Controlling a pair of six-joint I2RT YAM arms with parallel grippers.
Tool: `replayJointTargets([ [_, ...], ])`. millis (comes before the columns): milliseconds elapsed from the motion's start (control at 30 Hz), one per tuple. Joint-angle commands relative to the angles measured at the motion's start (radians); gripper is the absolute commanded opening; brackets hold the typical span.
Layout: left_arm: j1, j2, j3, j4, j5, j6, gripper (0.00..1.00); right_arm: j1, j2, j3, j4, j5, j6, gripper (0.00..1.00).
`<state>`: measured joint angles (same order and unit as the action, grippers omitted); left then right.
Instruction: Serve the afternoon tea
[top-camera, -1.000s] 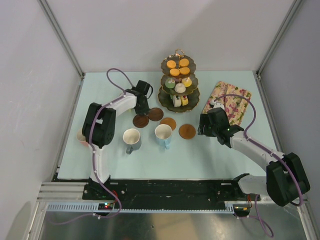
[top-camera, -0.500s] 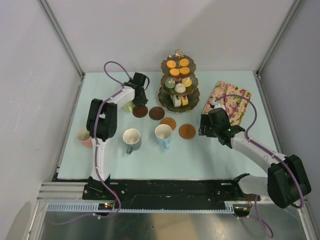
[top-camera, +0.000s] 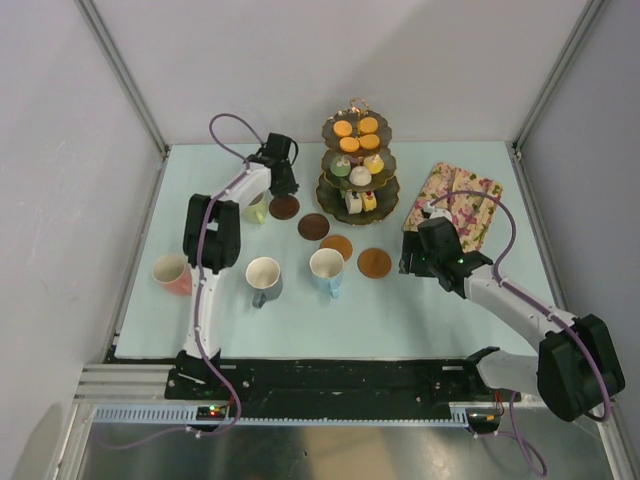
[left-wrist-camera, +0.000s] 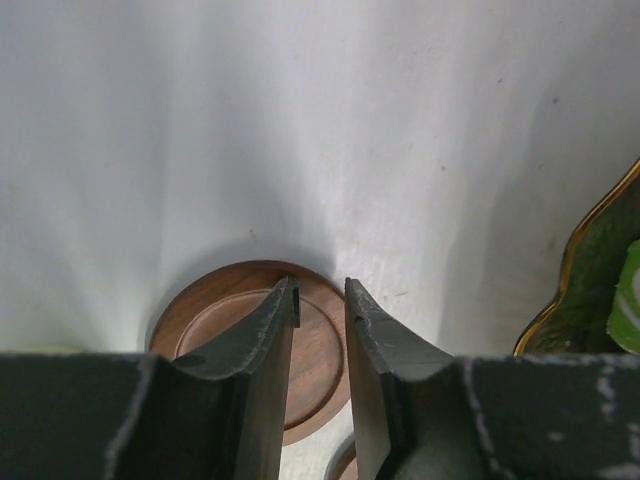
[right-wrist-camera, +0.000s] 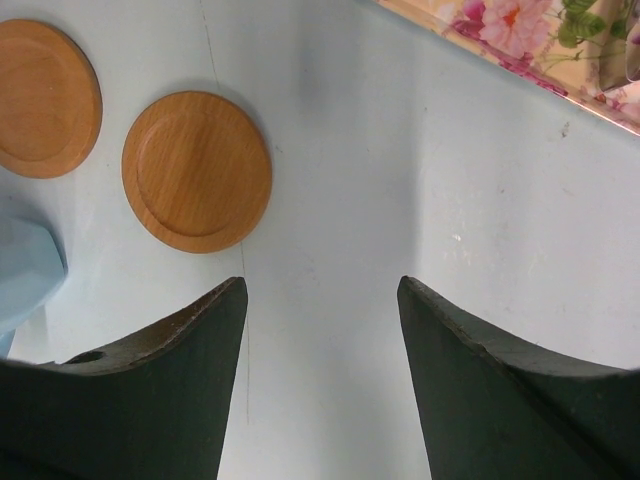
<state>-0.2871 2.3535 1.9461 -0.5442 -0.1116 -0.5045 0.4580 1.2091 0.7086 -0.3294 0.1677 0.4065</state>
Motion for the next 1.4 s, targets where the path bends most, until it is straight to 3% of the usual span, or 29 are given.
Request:
replayJointTargets([
  [0, 0.009, 0.019, 0.080, 0.016, 0.032, 0.005, 0.32, -0.004, -0.036, -0.001, -0.017, 0.020, -0.012, 0.68],
  [233, 0.018, -0.018, 0.119, 0.016, 0.053, 0.012, 0.37, -0.004, -0.063, -0.001, -0.022, 0.006, -0.022, 0.68],
  [467, 0.009, -0.151, 0.071, 0.015, 0.078, 0.018, 0.47, 0.015, -0.059, -0.001, 0.007, -0.034, -0.042, 0.64],
  [867, -0.085, -0.552, -0.311, 0.016, 0.016, 0.100, 0.58, 0.095, 0.099, 0.073, 0.122, -0.062, -0.029, 0.55],
  [1200, -0.150, -0.904, -0.653, 0.016, -0.152, 0.137, 0.70, 0.115, 0.134, 0.143, 0.076, -0.038, -0.037, 0.59],
  [1367, -0.149, -1.051, -0.762, 0.016, -0.281, 0.119, 0.84, 0.134, 0.113, 0.150, 0.038, -0.005, -0.051, 0.62],
])
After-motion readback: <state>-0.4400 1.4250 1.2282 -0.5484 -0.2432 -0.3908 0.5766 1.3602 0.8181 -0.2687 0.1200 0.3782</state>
